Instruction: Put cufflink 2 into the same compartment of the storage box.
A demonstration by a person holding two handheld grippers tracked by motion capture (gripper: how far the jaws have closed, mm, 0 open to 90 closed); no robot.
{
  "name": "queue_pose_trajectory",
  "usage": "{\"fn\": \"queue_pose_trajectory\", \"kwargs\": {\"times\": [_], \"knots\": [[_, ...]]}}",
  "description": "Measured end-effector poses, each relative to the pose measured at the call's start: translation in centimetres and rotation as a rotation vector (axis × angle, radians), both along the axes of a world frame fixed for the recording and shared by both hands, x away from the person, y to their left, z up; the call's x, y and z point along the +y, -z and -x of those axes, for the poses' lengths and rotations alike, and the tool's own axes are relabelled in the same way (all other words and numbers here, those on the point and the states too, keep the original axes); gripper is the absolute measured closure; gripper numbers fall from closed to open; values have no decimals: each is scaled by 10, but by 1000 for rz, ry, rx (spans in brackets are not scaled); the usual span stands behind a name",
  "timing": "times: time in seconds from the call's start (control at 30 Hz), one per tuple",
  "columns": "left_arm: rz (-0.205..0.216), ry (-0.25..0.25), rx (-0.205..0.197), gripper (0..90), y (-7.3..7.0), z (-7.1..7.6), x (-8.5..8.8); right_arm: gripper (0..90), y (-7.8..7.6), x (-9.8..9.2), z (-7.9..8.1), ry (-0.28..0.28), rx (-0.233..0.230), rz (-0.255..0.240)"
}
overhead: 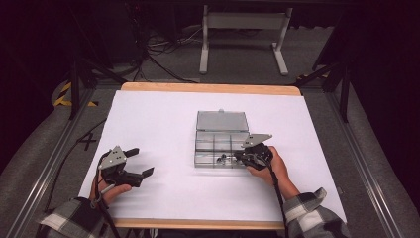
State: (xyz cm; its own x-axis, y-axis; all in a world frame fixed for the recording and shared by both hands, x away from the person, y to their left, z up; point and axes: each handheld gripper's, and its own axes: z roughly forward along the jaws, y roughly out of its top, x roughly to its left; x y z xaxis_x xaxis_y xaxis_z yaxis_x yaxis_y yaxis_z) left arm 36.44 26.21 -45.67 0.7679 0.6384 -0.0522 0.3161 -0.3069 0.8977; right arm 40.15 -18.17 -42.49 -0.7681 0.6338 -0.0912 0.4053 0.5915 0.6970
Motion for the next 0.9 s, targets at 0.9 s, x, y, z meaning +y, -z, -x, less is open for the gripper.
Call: {"fn": "queue_pose_trajectory", "kwargs": {"times": [0.9], "knots": [[0,-3,2,82,0,-1,0,800,-27,-11,21,4,-93,-12]]}}
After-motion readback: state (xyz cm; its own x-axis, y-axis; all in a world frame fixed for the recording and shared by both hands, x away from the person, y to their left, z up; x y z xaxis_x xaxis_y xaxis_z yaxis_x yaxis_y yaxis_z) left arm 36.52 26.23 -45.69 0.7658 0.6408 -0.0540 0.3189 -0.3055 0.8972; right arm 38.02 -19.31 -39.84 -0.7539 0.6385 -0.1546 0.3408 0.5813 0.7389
